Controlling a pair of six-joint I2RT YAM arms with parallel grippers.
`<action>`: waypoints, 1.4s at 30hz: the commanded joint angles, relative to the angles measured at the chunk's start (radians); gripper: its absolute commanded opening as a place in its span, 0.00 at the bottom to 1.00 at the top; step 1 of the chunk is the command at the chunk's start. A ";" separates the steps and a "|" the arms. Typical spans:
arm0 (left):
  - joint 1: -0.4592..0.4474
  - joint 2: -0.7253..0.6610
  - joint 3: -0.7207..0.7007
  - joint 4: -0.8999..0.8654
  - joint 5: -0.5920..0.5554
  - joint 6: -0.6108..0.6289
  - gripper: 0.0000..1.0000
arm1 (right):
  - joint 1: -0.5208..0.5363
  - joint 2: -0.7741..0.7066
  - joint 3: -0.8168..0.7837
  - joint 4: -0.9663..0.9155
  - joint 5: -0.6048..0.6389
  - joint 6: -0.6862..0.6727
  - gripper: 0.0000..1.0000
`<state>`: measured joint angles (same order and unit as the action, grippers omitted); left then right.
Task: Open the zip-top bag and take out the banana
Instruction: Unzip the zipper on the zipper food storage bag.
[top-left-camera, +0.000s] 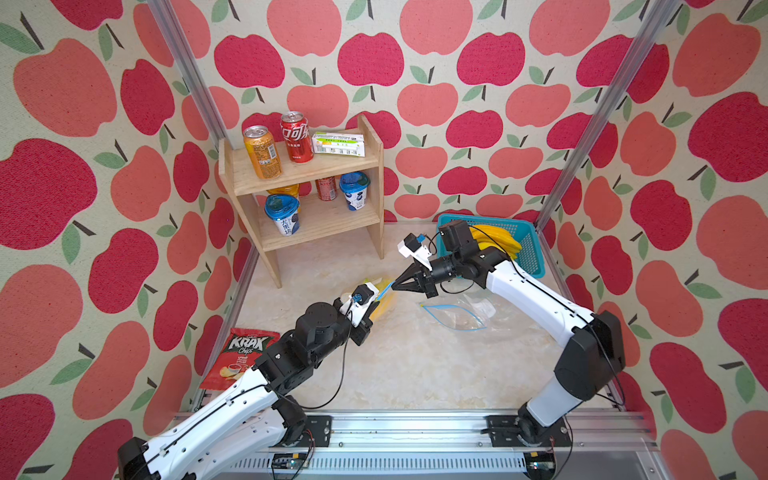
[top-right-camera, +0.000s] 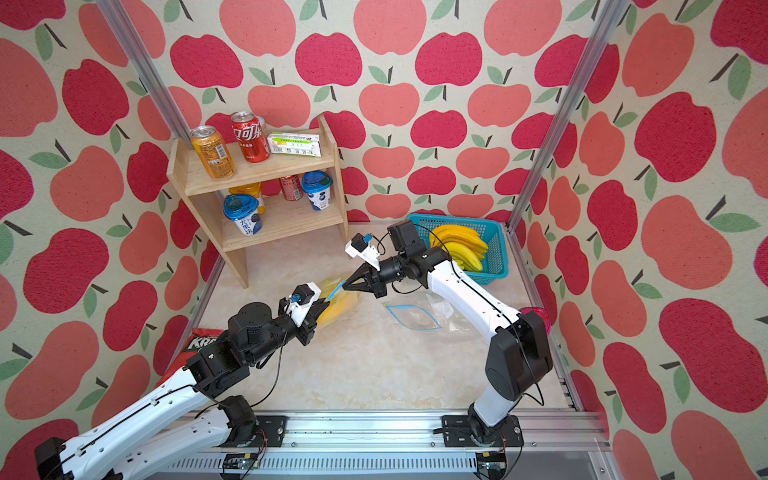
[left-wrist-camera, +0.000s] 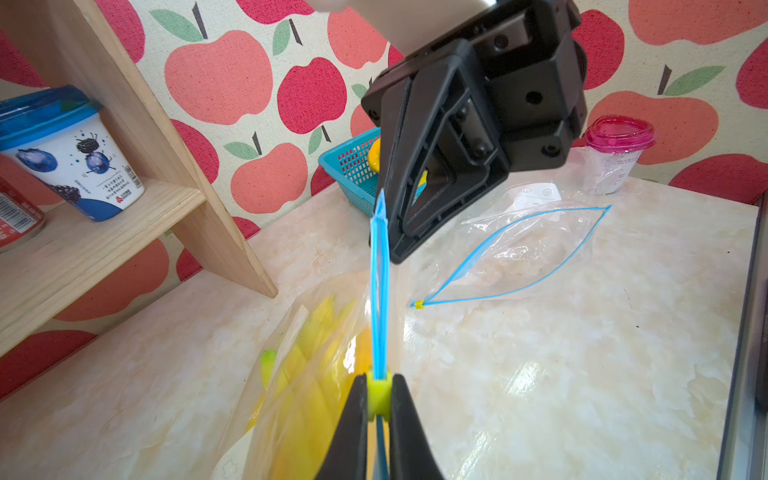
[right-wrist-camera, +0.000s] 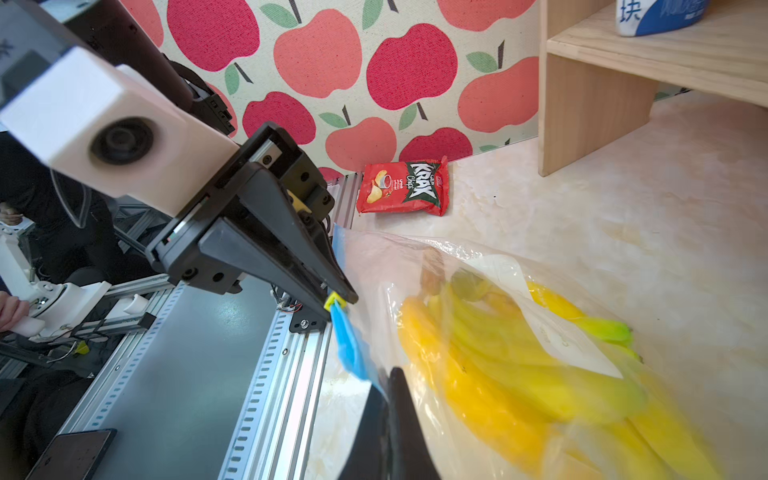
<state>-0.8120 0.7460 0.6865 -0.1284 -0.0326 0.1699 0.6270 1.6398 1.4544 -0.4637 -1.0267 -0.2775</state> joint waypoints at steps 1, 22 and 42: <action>0.004 -0.046 -0.009 -0.109 -0.010 -0.029 0.10 | -0.097 -0.041 0.007 0.019 0.044 0.018 0.00; -0.050 -0.185 -0.071 -0.277 -0.086 -0.160 0.11 | -0.285 0.012 -0.001 0.068 0.129 0.054 0.00; -0.164 -0.155 -0.045 -0.250 -0.164 -0.178 0.42 | -0.250 -0.012 -0.091 0.106 0.139 0.101 0.00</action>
<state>-0.9714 0.5781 0.6178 -0.3828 -0.1978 -0.0265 0.3382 1.6493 1.3899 -0.3626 -0.9157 -0.1699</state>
